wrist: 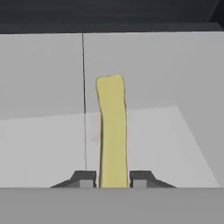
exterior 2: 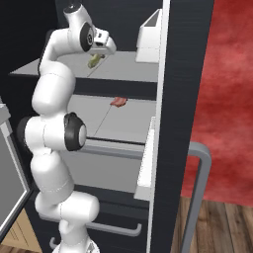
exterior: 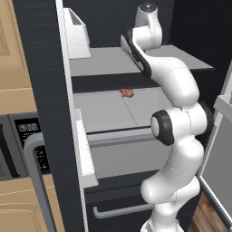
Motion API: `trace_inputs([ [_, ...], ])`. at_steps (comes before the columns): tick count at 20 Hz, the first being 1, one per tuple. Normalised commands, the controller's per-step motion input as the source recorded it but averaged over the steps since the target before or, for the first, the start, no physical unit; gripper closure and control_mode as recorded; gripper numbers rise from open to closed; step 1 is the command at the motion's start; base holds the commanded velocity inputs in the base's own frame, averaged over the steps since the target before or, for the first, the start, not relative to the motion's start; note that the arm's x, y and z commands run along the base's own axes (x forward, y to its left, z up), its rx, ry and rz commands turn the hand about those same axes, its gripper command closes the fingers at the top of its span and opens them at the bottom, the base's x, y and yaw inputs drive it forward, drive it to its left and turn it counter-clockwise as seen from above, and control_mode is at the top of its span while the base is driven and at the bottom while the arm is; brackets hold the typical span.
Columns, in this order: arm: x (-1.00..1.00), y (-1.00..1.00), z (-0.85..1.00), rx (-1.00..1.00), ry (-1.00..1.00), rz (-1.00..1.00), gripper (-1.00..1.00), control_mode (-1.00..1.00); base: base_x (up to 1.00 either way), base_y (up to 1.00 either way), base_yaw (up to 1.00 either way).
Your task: Retrieve the butter from the fridge and place it on a plate on the dining table. Then retrieve the butter knife by the fridge and place it near the plate.
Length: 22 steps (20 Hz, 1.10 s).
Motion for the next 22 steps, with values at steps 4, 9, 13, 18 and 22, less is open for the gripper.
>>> trace_inputs([
  [4, -0.48, 0.0, 0.0, 0.1, -0.19, -0.21, 1.0, -1.0, 0.0, 0.0, 0.0],
  [9, -0.97, -0.03, 0.0, 0.12, -0.27, -0.02, 1.0, -1.0, 0.0, 0.0, 0.0],
  [13, -1.0, -0.18, -0.01, 0.01, -0.31, 0.01, 1.0, -1.0, 0.0, 0.0, 0.0],
  [18, -1.0, -0.3, 0.0, 0.0, -0.18, 0.06, 1.0, -1.0, 0.0, 0.0, 0.0],
  [22, -1.0, -0.15, 0.0, 0.0, -0.01, 0.09, 1.0, -1.0, 0.0, 0.0, 0.0],
])
